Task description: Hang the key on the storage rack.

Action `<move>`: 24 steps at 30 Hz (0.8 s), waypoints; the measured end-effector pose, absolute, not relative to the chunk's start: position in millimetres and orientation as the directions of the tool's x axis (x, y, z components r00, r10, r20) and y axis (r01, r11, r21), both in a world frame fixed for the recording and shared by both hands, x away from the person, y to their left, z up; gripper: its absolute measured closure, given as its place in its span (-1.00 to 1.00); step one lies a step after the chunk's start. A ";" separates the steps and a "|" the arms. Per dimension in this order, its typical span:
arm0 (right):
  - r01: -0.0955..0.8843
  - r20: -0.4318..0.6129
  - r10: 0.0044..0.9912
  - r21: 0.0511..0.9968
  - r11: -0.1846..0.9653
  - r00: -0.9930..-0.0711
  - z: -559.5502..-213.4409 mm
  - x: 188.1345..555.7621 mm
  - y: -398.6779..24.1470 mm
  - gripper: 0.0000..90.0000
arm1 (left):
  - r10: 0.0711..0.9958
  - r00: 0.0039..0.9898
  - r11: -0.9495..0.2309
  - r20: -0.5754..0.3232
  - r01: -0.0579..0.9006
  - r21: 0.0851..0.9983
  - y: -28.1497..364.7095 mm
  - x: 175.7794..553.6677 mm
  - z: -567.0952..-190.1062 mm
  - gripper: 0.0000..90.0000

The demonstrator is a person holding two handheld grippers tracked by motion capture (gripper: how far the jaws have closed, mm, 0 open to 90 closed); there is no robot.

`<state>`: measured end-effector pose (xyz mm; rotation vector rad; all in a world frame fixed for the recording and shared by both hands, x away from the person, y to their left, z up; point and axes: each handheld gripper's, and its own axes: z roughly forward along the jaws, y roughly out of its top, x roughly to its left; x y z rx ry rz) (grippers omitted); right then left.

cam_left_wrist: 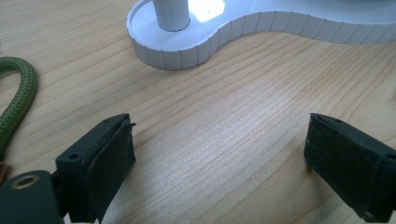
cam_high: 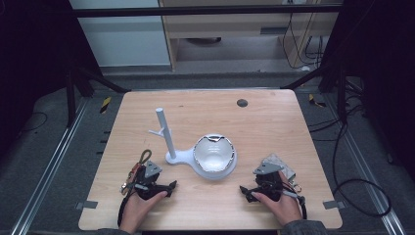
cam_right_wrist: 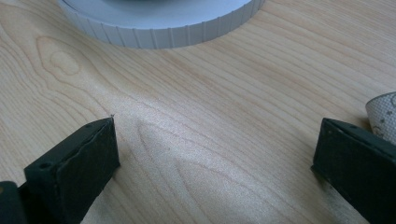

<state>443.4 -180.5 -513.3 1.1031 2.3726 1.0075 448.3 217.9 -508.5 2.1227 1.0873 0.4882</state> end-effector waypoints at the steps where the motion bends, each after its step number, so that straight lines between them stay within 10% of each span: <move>1: 0.527 -0.007 0.766 0.722 0.449 -0.643 -513.3 443.5 -180.5 -0.99 | 0.815 0.579 -0.410 0.018 0.555 0.723 217.9 448.3 -508.6 -0.84; 24: 0.528 -0.006 0.767 0.722 0.447 -0.641 -513.3 443.2 -180.4 -0.99 | 0.839 0.544 -0.375 0.024 0.545 0.750 246.2 441.5 -492.7 -0.87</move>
